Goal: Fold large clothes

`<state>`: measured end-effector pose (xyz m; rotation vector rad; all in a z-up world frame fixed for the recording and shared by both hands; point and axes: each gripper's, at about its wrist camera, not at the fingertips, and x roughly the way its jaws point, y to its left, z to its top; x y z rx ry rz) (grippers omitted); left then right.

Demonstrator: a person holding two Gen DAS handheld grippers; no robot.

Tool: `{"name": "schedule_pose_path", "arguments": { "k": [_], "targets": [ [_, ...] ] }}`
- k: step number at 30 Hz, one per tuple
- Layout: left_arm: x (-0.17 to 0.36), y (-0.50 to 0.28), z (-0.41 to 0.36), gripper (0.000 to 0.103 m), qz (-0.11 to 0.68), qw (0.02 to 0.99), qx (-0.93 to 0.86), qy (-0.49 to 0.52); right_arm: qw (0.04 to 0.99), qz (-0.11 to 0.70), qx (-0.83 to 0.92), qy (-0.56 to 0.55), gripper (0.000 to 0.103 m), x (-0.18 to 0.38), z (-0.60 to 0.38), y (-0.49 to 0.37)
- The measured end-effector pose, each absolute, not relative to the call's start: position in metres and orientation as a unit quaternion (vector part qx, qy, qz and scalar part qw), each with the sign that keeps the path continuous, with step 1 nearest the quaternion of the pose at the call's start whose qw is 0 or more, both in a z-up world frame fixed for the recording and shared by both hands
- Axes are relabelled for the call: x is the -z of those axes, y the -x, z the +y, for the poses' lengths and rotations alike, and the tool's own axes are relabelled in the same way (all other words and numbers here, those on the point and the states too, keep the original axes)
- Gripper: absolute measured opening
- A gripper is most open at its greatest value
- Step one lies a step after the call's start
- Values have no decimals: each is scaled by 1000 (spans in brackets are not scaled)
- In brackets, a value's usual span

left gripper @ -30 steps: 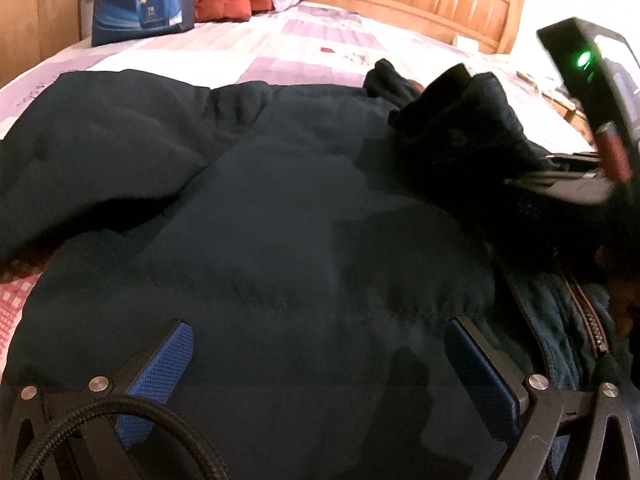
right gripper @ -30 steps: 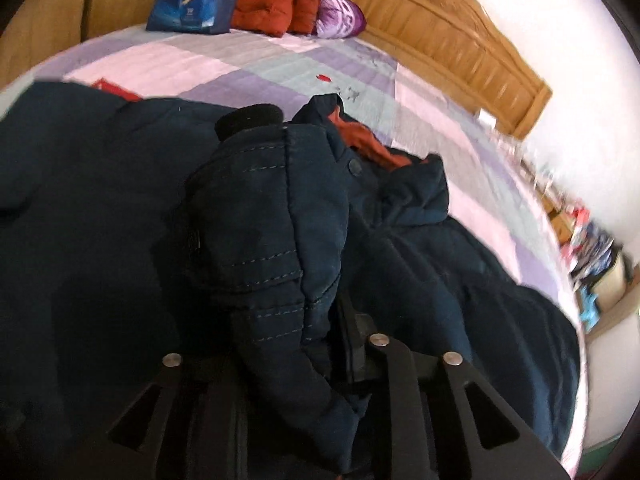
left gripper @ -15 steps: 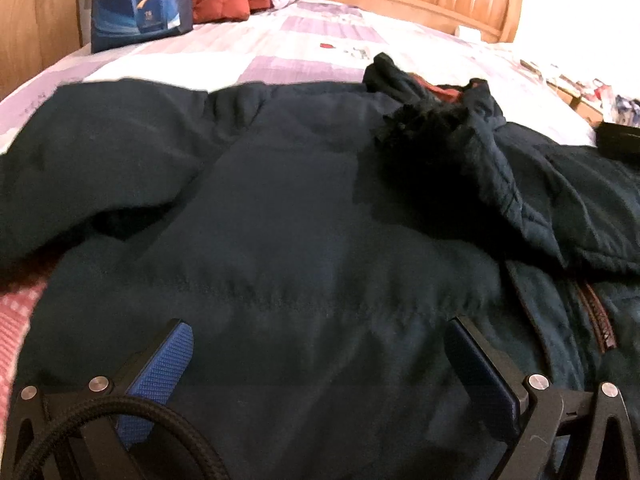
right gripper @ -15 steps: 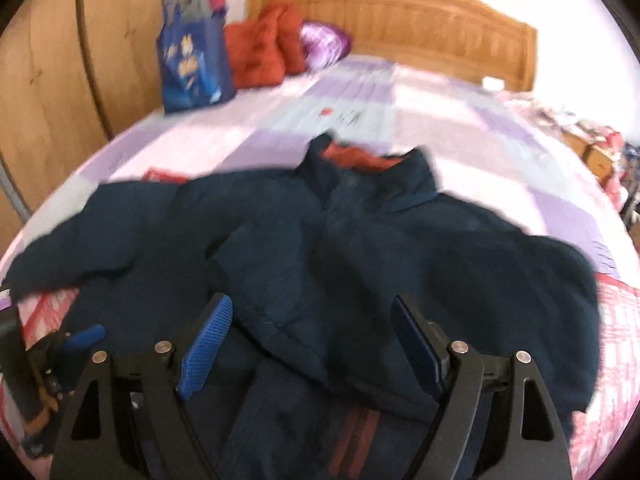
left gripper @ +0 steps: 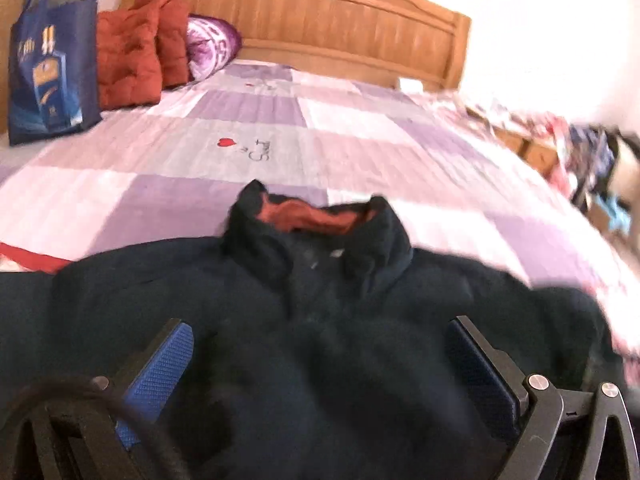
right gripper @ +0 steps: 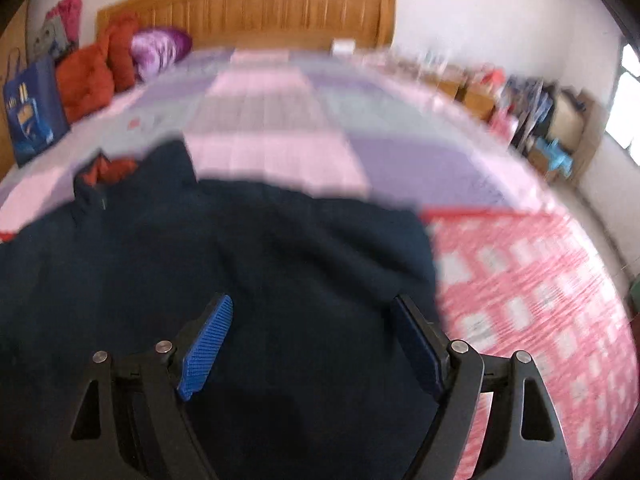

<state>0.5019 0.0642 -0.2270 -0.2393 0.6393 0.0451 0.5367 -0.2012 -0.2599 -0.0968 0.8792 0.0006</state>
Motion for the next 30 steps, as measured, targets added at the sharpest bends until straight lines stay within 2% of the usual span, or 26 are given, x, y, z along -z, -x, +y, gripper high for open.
{"name": "schedule_pose_path", "arguments": {
  "k": [3, 6, 8, 11, 13, 15, 17, 19, 30],
  "targets": [
    [267, -529, 66, 103, 363, 923, -76, 105, 906, 414, -17, 80, 87, 293, -201, -533],
    [312, -535, 75, 103, 424, 898, -90, 78, 919, 389, -20, 63, 88, 310, -207, -527],
    [313, -535, 76, 103, 418, 901, -89, 79, 920, 386, -14, 71, 89, 318, -204, -530],
    [297, -548, 54, 103, 417, 903, -105, -10, 917, 393, -17, 60, 90, 325, -209, -539],
    [277, -549, 35, 103, 367, 922, -98, -73, 918, 393, -19, 54, 90, 327, -213, -542],
    [289, -557, 37, 103, 372, 913, -129, -107, 918, 392, -18, 54, 90, 327, -211, -542],
    [315, -562, 61, 103, 414, 901, -116, -46, 919, 392, -20, 50, 90, 329, -211, -540],
    [322, -551, 83, 103, 397, 911, -105, 23, 919, 391, -22, 46, 90, 329, -213, -540],
    [331, -557, 78, 103, 394, 913, -99, 30, 915, 399, -20, 59, 90, 324, -209, -543]
  ]
}}
